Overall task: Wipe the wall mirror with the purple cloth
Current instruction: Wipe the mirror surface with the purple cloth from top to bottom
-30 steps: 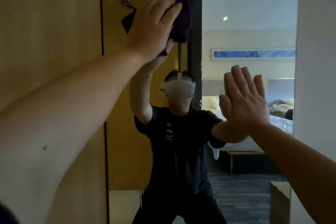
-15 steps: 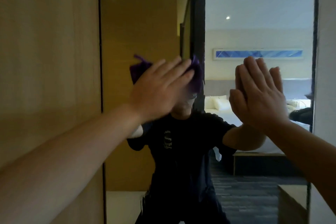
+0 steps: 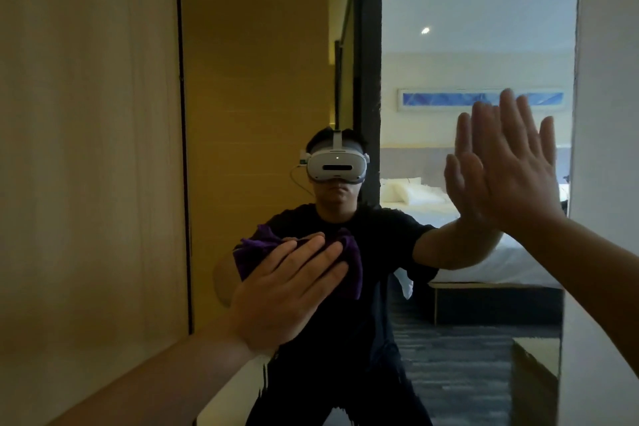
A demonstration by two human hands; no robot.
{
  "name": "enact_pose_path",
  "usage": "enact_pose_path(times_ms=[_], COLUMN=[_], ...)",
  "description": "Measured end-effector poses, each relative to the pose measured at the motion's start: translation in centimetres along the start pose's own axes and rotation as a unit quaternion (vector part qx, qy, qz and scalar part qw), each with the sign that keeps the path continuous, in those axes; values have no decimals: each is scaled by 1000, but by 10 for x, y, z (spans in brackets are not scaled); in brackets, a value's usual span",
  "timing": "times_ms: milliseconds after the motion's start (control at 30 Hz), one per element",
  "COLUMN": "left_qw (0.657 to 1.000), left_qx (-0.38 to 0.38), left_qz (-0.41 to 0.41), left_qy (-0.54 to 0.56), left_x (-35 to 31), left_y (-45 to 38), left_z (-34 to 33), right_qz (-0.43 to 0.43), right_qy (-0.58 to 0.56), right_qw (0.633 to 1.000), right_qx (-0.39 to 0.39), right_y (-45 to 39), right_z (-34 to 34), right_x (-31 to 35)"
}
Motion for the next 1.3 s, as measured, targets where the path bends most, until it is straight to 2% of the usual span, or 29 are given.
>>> enact_pose_path(times_ms=[100, 200, 367, 467, 533, 633, 867, 1133, 1300], left_qw=[1000, 999, 989, 983, 984, 992, 999, 999, 994], left_qx=[-1, -44, -144, -169, -138, -46, -36, 37, 70], left_qz=[2, 3, 30, 71, 108, 120, 40, -27, -82], left_qy=[13, 27, 5, -25, -18, 0, -5, 13, 28], left_x=[2, 14, 65, 103, 124, 131, 68, -41, -100], left_y=[-2, -28, -145, -229, -269, -293, -214, -80, -15], left_z=[4, 21, 72, 107, 119, 100, 59, 0, -33], right_qz=[-15, -14, -8, -5, -1, 4, 14, 10, 17], right_qy=[2, 3, 20, 21, 14, 7, -7, -34, -28], right_qw=[1000, 1000, 999, 999, 1000, 1000, 1000, 999, 999], right_qx=[20, 19, 27, 23, 18, 10, 2, -8, 13], right_y=[0, 0, -2, -1, -1, -1, 1, 1, -1], right_z=[-7, -8, -12, -13, -13, -13, -9, 1, 11], right_x=[-5, -4, -7, -8, -8, -9, -7, -5, -6])
Point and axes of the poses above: each hand's wrist, its own y-axis away from the middle knuckle, its own z-axis out of the back of the hand, x = y × z, the point moved 9 cm from there along -y, towards the middle knuckle, and after that the axes turned 10 degrees about x, right-handed, at the moved point
